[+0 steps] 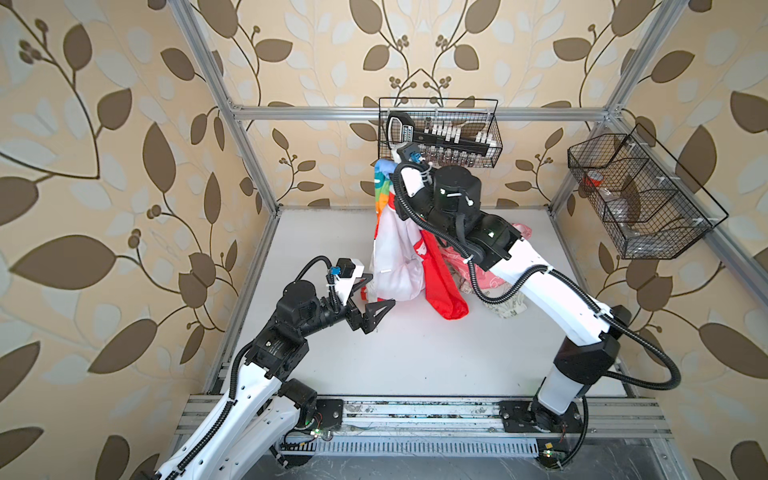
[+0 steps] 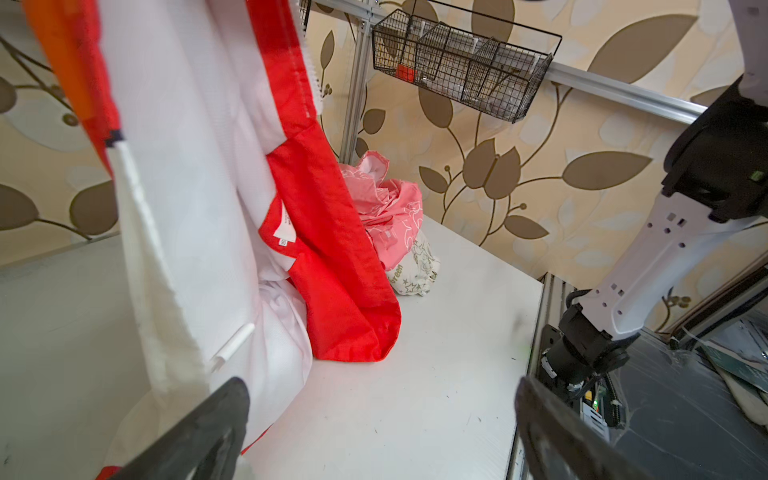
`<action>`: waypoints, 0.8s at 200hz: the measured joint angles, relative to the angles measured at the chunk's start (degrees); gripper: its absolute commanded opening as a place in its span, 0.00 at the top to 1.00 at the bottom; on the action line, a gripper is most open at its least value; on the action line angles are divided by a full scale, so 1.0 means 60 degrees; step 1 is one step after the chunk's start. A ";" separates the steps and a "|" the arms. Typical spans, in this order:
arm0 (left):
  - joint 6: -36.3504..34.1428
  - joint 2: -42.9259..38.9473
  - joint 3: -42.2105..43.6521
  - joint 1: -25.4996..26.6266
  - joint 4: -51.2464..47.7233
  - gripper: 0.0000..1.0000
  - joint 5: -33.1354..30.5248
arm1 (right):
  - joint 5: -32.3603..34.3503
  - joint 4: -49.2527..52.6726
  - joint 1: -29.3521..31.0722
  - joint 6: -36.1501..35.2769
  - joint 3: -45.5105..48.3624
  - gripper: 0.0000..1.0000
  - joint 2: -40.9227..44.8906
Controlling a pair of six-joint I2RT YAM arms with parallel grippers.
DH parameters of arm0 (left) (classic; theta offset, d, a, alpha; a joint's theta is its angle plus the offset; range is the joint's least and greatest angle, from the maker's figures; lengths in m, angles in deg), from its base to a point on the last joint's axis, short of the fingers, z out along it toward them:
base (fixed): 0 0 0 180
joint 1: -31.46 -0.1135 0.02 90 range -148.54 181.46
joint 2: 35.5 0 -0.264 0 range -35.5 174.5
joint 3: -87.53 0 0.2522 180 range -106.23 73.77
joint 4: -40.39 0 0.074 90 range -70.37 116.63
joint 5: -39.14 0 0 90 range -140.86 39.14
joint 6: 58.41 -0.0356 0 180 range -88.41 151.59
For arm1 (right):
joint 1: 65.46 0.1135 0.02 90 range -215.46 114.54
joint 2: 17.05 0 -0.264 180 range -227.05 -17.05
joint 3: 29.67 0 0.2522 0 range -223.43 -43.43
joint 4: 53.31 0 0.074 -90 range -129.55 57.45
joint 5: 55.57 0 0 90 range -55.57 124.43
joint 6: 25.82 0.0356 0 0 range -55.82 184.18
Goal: Pick out a specific cloth from the pile
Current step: 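Carry the cloth toward the left gripper and lower it onto the table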
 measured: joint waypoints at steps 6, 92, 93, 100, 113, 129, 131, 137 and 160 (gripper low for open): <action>-0.0036 -0.0018 -0.0011 0.0058 -0.0066 0.01 -0.0131 | -0.0215 0.0066 0.0022 0.0084 -0.0168 1.00 -0.0182; -0.0550 -0.1279 -0.0025 0.1224 -0.0925 0.01 -0.2255 | -0.1308 -0.0007 0.0182 0.1224 0.4248 1.00 0.1308; -0.0557 -0.1308 -0.0025 0.1239 -0.0925 0.01 -0.2269 | -0.1308 -0.0007 0.0182 0.1231 0.4302 1.00 0.1319; -0.0579 -0.1446 -0.0025 0.1311 -0.0925 0.01 -0.2419 | -0.1311 -0.0051 0.0182 0.1377 0.4947 1.00 0.1461; -0.0634 -0.1614 -0.0025 0.1428 -0.0922 0.01 -0.2586 | -0.1308 -0.0131 0.0182 0.1614 0.5898 1.00 0.1577; -0.0714 -0.1654 -0.0025 0.1486 -0.0922 0.01 -0.2754 | -0.1304 -0.0168 0.0182 0.1909 0.6885 1.00 0.1581; -0.0725 -0.1647 -0.0025 0.1483 -0.0922 0.01 -0.2765 | -0.1308 -0.0164 0.0182 0.1953 0.6991 1.00 0.1581; -0.0747 -0.1614 -0.0025 0.1486 -0.0936 0.01 -0.2798 | -0.1308 -0.0135 0.0182 0.2047 0.7278 1.00 0.1574; -0.0787 -0.1461 -0.0025 0.1486 -0.0998 0.01 -0.2958 | -0.1264 -0.0124 0.0178 0.2361 0.7792 1.00 0.1362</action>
